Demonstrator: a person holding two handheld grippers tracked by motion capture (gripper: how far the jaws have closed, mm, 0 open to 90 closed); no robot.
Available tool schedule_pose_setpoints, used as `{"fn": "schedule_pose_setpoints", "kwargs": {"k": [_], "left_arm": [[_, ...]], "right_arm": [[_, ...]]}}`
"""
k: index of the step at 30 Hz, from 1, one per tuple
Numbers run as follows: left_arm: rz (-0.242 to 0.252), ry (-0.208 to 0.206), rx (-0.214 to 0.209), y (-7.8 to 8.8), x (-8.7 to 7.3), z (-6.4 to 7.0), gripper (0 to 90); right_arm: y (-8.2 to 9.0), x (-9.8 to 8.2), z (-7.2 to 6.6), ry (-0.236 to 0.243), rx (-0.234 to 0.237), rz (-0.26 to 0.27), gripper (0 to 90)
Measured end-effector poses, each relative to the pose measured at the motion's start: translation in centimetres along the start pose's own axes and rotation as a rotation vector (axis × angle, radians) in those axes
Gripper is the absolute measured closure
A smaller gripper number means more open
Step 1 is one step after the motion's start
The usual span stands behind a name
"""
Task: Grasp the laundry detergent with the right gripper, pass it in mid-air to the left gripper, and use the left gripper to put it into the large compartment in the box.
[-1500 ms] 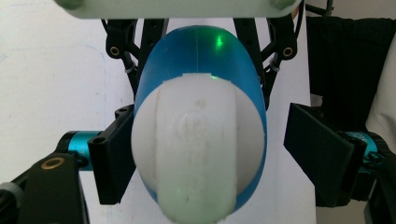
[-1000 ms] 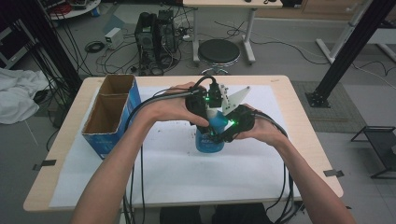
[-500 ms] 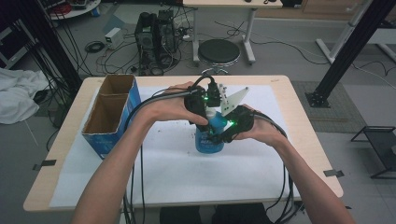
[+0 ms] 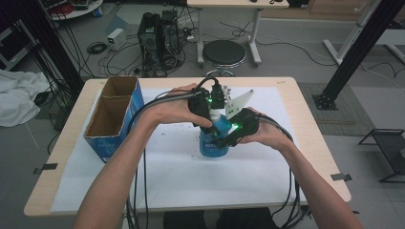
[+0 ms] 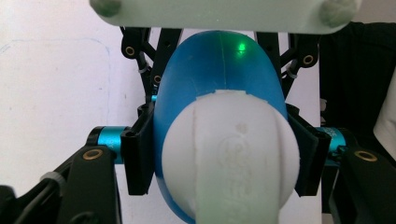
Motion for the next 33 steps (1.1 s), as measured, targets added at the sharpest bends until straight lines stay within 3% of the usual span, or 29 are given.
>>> {"fn": "schedule_pose_setpoints", "kwargs": {"k": [12,19,22,24,33], "left_arm": [[-0.008,-0.004,-0.004,-0.08,0.02,0.05,38.0],[-0.01,-0.001,-0.002,-0.07,-0.05,0.07,38.0],[-0.005,0.001,-0.001,0.02,-0.06,0.05,38.0],[-0.006,-0.001,0.0,0.0,-0.02,0.07,38.0],[0.001,0.003,-0.007,-0.07,-0.13,-0.04,38.0]], "right_arm": [[-0.02,-0.04,-0.22,-0.018,0.027,0.019,43.9],[-0.27,-0.05,-0.24,-0.019,0.021,0.025,43.3],[-0.31,-0.14,0.02,0.017,0.001,0.015,42.9],[-0.27,-0.02,-0.09,-0.017,0.004,0.026,42.6],[0.01,-0.1,0.09,-0.012,-0.007,0.047,34.8]]}}
Point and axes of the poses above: each handheld gripper's, and its own axes: y roughly backward along the jaws, x roughly out of its top, z roughly to its right, the point moved 3 cm from there along -y, roughly forward along the jaws, and after that the axes turned 12 degrees about y, right-handed, at the moved point
